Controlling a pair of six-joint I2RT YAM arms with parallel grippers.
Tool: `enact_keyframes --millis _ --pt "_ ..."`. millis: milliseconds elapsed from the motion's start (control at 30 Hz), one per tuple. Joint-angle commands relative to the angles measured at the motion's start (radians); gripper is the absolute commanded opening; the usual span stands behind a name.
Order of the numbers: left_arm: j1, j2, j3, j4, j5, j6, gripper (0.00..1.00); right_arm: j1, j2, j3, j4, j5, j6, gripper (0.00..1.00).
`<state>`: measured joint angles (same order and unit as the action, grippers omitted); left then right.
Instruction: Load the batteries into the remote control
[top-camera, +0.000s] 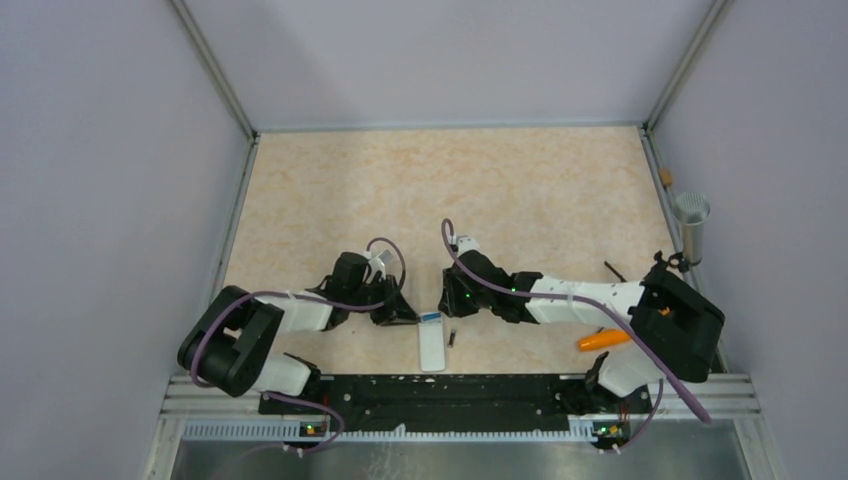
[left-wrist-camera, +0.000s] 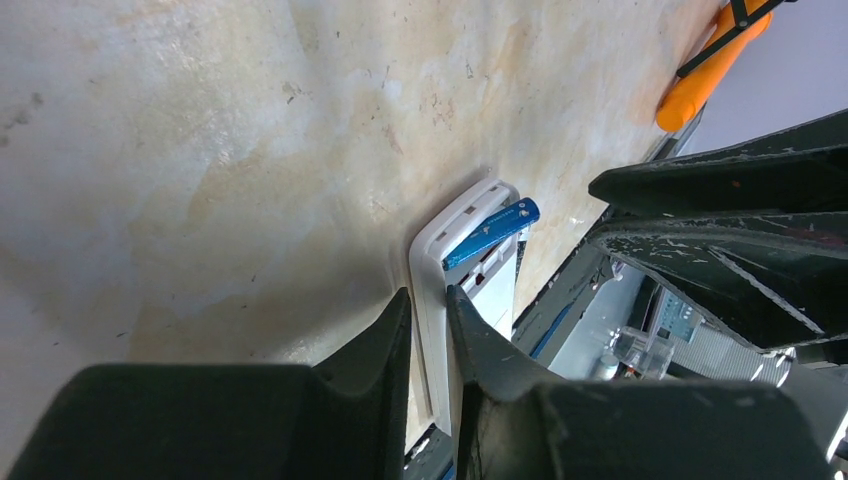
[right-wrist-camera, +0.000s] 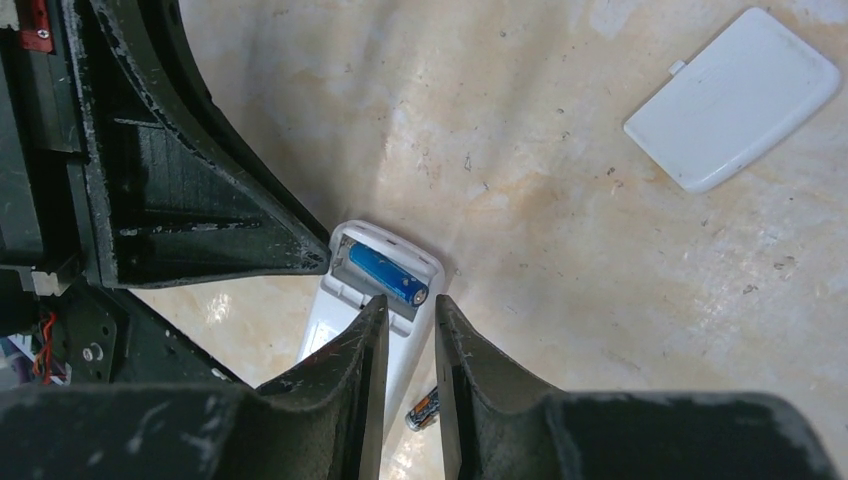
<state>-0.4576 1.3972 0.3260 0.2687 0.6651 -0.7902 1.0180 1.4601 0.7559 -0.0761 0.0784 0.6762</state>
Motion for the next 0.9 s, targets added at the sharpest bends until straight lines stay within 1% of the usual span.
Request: enact_keyframes --millis 0,867 --pt "0.006 0.008 0.021 0.048 0.016 0.008 0.19 -0.002 0.019 0.043 0.001 -0.001 0.070 0.22" --pt "0.005 0.003 0.023 0.043 0.020 0.004 0.18 0.010 0.063 0.029 0.059 -0.018 0.129 0.17"
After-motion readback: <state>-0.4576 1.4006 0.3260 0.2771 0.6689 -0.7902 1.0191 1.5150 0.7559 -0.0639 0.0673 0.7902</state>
